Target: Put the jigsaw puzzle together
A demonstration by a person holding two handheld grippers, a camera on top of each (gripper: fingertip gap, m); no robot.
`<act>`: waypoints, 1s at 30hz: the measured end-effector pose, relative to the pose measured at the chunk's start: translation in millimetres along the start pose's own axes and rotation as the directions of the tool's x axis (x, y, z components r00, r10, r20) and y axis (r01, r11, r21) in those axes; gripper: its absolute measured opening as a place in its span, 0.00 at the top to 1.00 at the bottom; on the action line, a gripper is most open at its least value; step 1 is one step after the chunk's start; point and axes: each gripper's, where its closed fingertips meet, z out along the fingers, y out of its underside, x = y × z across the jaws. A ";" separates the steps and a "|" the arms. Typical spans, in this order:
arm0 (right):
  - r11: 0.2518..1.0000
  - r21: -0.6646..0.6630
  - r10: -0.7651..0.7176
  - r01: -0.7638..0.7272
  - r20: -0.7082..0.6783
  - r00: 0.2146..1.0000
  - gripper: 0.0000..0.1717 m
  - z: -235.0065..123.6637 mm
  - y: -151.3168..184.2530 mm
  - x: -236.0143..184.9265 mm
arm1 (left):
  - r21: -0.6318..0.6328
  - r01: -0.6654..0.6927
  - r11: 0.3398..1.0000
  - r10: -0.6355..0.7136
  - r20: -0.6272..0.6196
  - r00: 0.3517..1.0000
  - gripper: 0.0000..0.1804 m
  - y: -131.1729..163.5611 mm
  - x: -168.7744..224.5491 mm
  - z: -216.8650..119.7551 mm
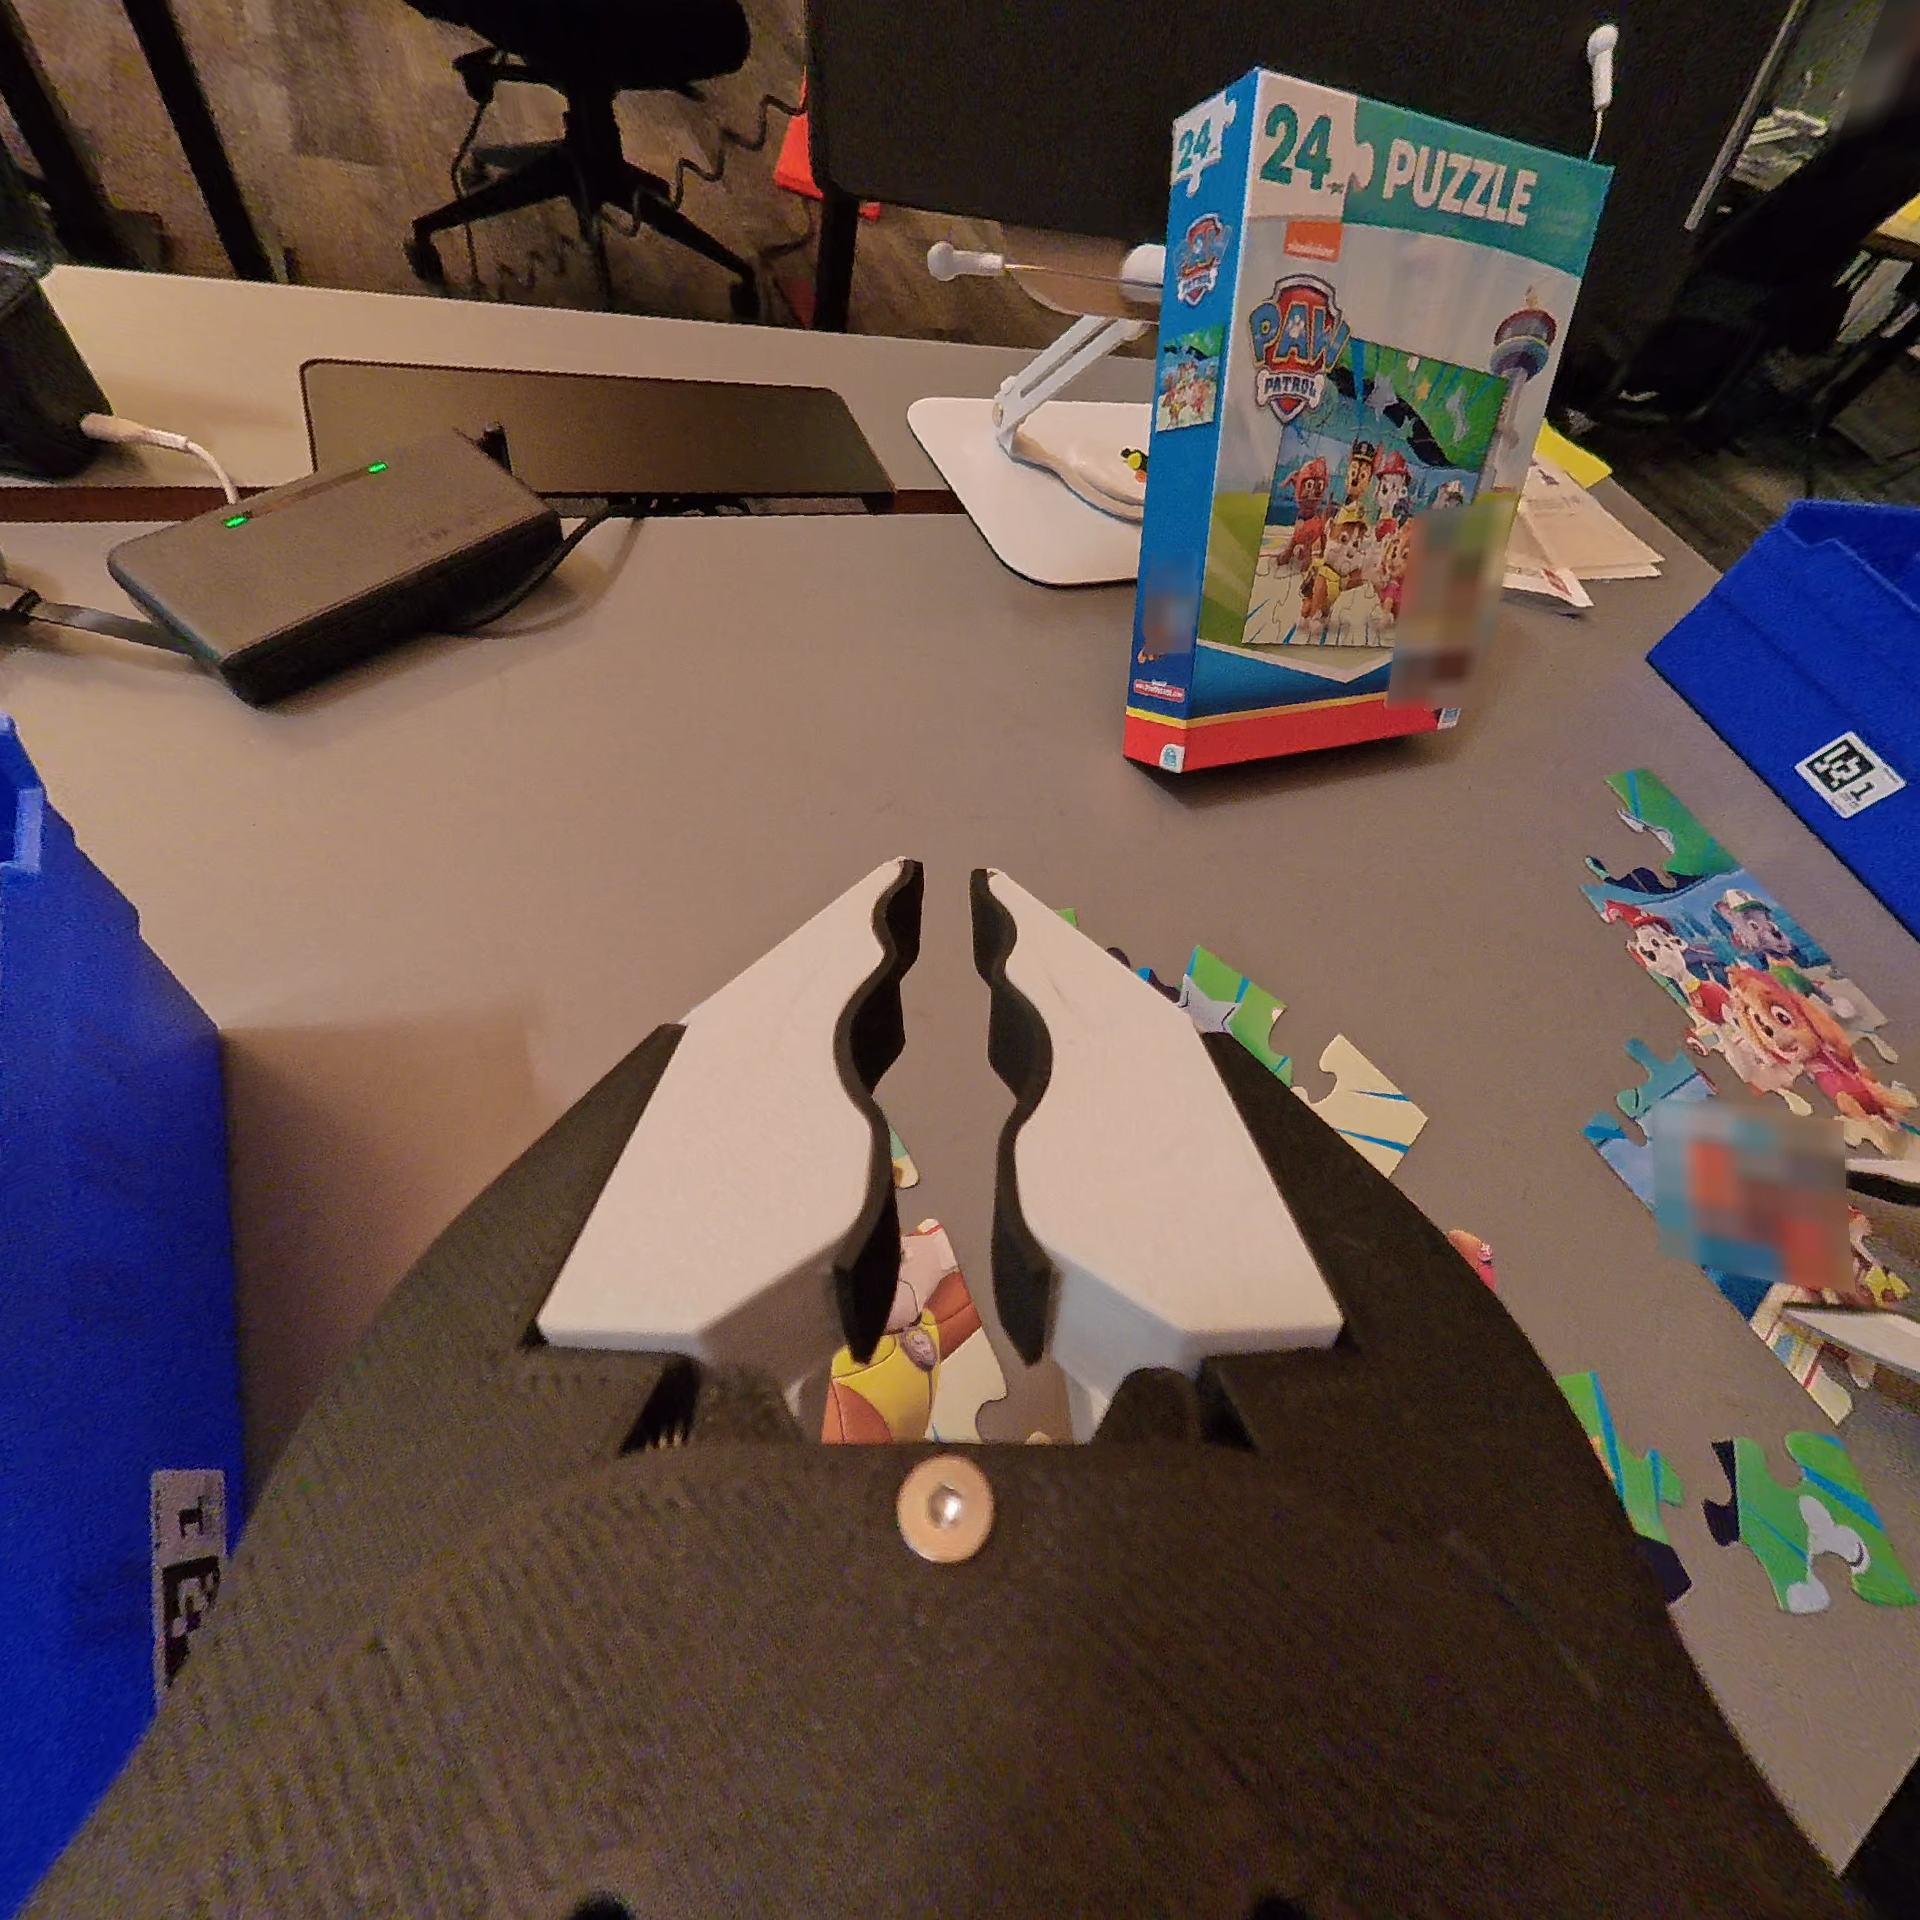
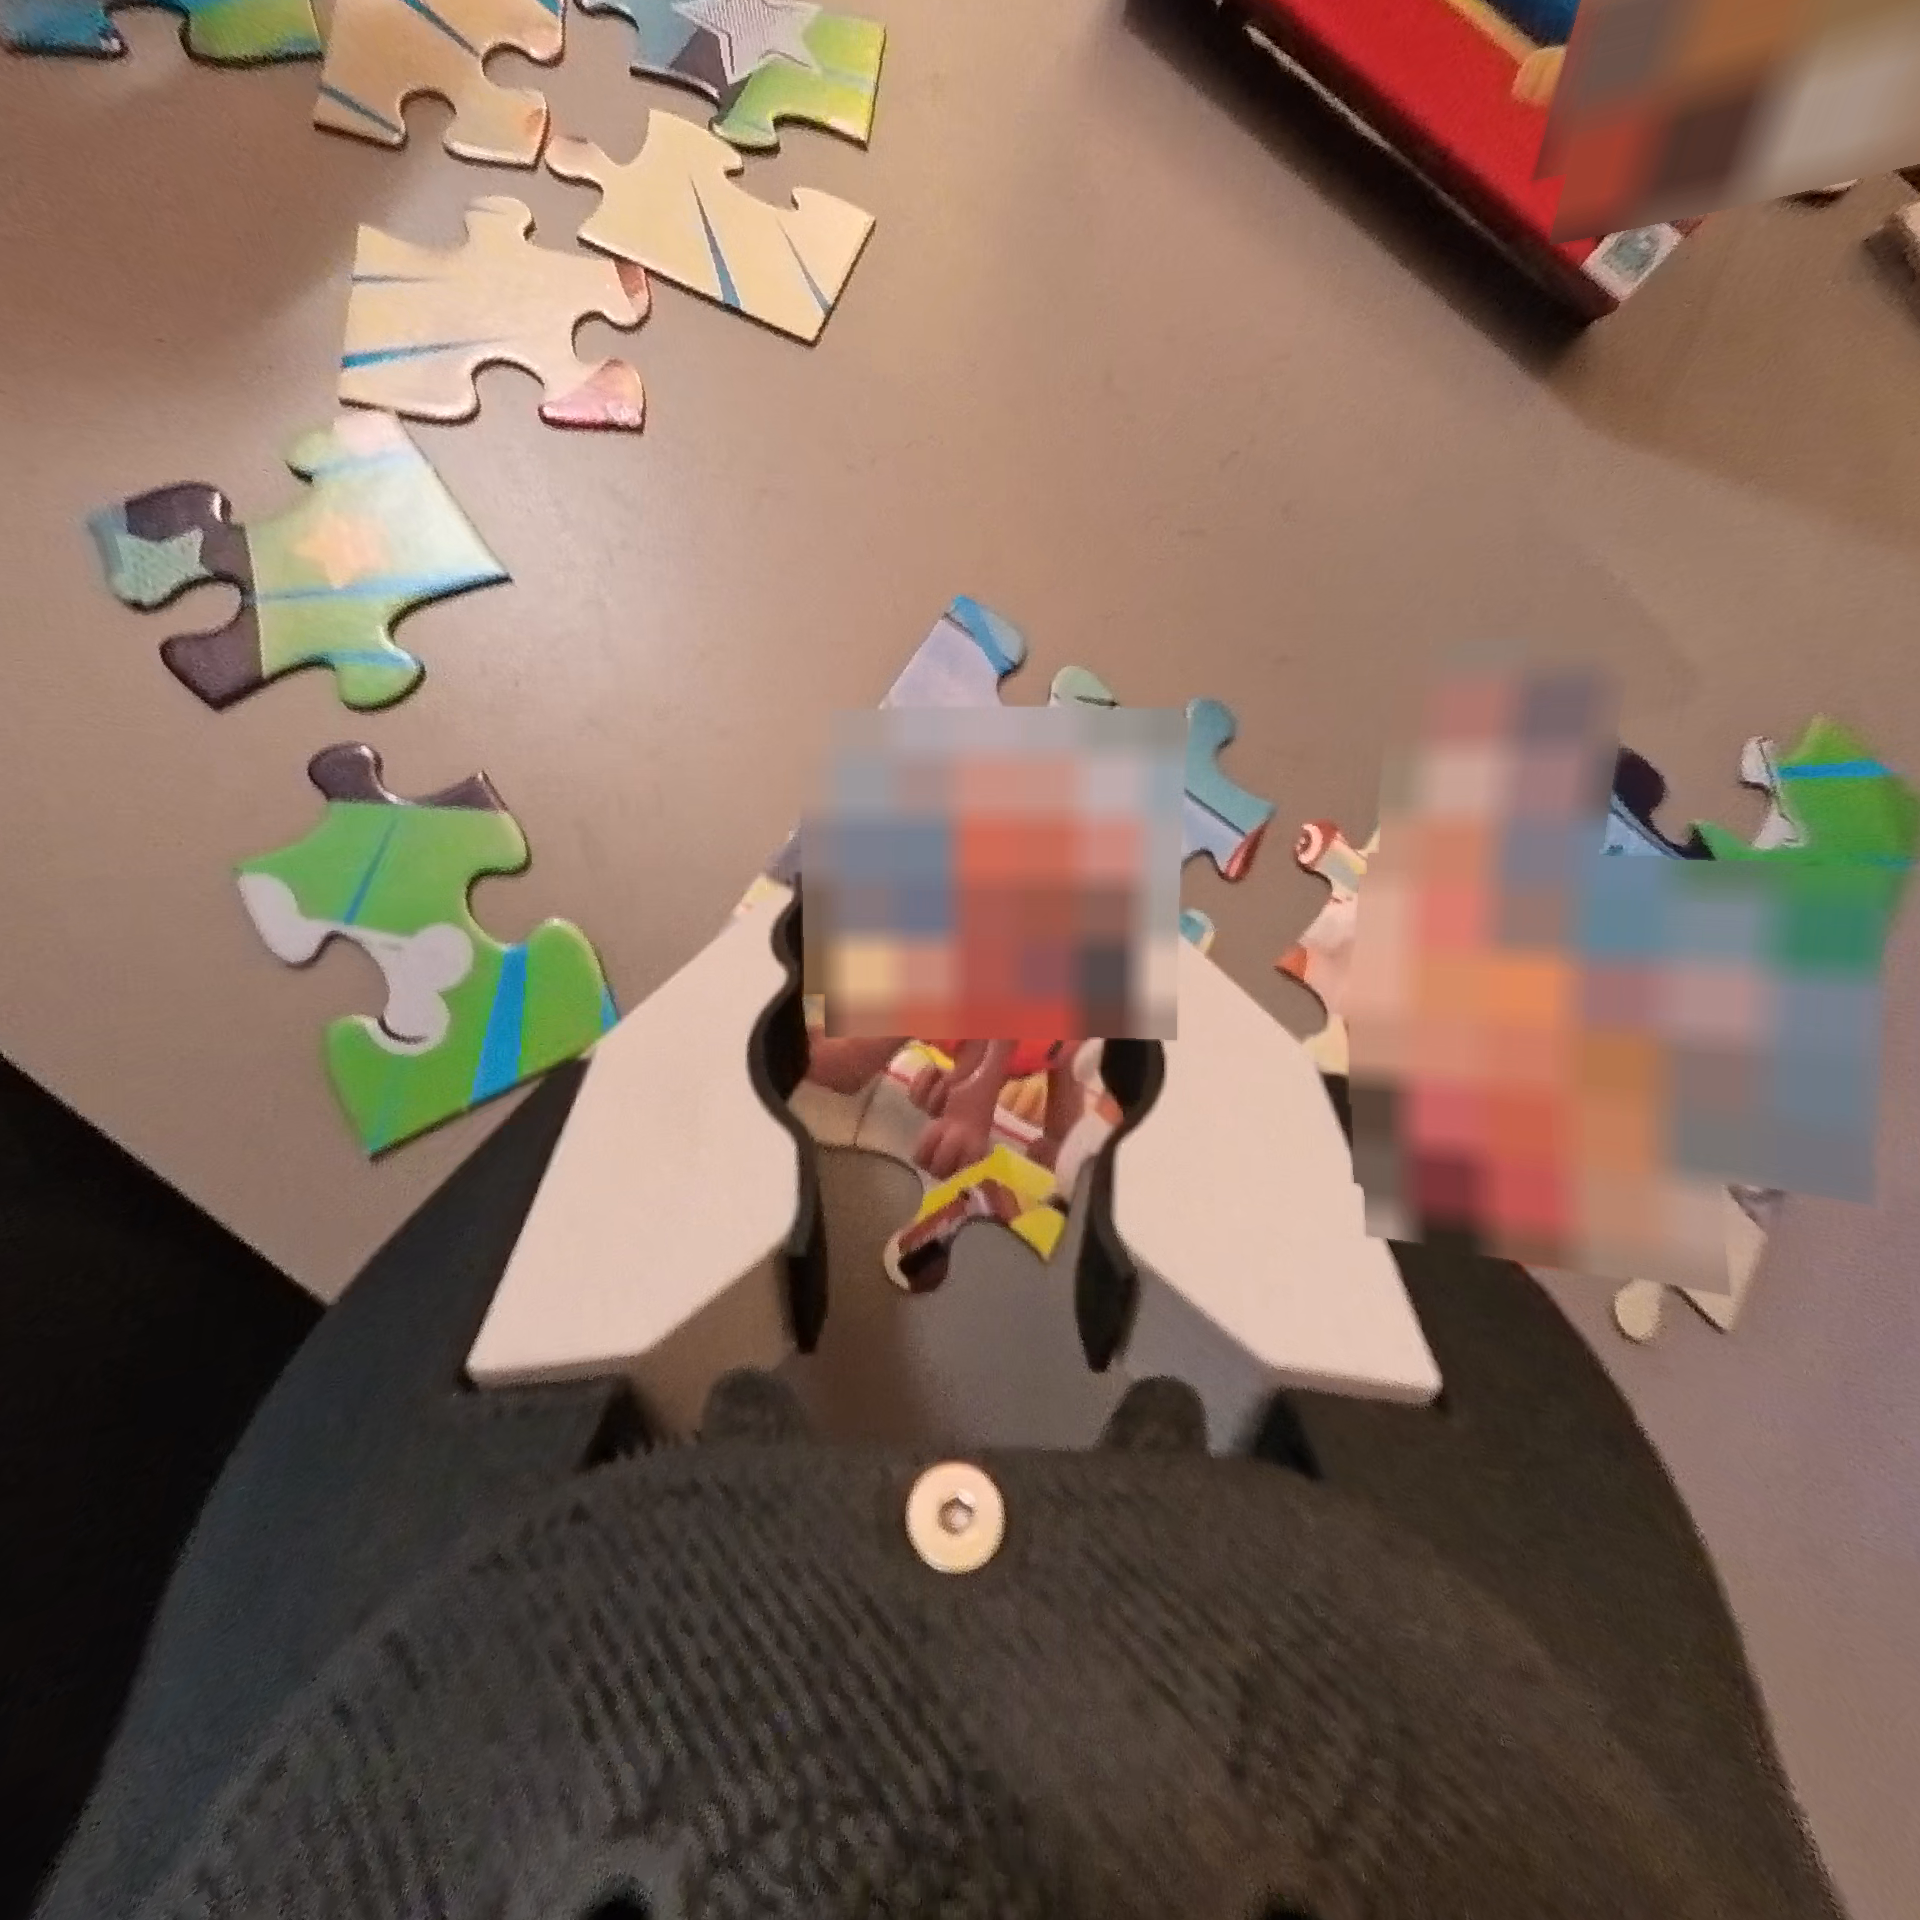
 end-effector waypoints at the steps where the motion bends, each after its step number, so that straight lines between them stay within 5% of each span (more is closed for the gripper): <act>1: 1.000 -0.016 0.004 -0.004 -0.001 1.000 0.68 -1.4 4.7 1.1 | 0.001 0.000 1.000 0.000 -0.001 1.000 0.96 -0.2 0.6 0.3; 8: 0.975 0.026 0.219 -0.223 0.101 0.970 0.68 1.6 10.8 -4.8 | -0.007 -0.007 1.000 0.007 -0.006 1.000 0.96 0.8 3.9 2.3; 30: 0.981 0.037 0.187 -0.191 0.093 0.978 0.69 17.2 -4.9 -11.5 | -0.004 -0.003 1.000 0.003 -0.002 1.000 0.96 0.8 0.7 1.0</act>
